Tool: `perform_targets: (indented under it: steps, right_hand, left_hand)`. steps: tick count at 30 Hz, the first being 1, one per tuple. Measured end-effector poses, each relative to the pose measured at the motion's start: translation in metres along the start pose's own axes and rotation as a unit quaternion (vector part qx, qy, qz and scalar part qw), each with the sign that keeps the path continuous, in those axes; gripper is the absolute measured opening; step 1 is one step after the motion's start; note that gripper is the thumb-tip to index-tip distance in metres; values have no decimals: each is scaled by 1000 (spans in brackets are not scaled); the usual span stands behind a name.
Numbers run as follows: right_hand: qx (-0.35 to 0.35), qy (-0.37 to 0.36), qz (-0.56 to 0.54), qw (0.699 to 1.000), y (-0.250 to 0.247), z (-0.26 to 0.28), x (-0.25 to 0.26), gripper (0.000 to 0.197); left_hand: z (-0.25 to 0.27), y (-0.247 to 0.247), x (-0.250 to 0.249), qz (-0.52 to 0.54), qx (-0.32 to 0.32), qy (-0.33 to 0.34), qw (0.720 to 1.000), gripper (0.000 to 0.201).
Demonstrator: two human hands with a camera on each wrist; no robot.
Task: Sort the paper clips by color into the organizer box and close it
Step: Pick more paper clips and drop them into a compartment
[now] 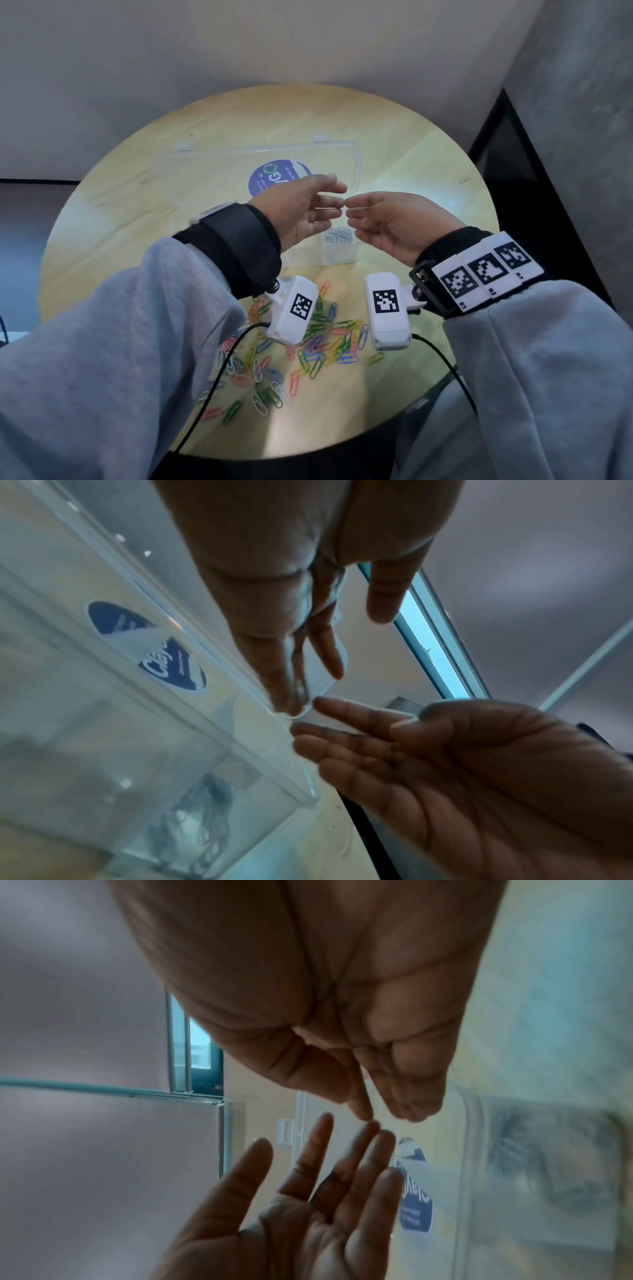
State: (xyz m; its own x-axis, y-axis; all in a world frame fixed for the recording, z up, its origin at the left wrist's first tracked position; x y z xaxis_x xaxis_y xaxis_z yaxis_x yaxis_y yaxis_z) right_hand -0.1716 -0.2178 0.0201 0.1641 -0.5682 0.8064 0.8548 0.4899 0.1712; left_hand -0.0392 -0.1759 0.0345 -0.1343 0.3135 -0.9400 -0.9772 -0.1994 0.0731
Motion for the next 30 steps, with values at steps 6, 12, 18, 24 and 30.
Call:
perform_targets:
  steps: [6,12,18,24,30]
  right_hand:
    - [-69,-68,251,963,-19,24,-1,16]
    - [-81,22,528,845,-29,43,-39,7]
    - [-74,35,602,794,-31,46,-59,20]
    - [-61,26,656,752,-24,38,-73,22]
    - [-42,1,687,726,-20,34,-74,12]
  left_hand:
    - [25,-1,7,-189,-1,61,980,27]
    - [46,11,41,-590,64,10,805,18]
    - [43,24,62,-643,91,-26,760,23]
    - [33,28,73,-666,90,-37,739,28]
    - [28,24,76,-643,91,-60,758,28]
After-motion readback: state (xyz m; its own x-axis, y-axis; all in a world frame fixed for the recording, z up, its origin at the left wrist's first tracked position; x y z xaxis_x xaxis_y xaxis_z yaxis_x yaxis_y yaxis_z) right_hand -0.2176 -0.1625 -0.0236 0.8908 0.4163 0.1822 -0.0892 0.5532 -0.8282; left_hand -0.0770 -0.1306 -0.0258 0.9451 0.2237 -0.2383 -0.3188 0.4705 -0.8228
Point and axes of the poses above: each hand's wrist, its own z-axis away from the middle knuckle, its own y-axis out of the palm, x = y × z, the point moved 3 cm from there along -z, towards the middle knuckle, and after that the axes turned 9 degrees about y, right-handed, at the moved point
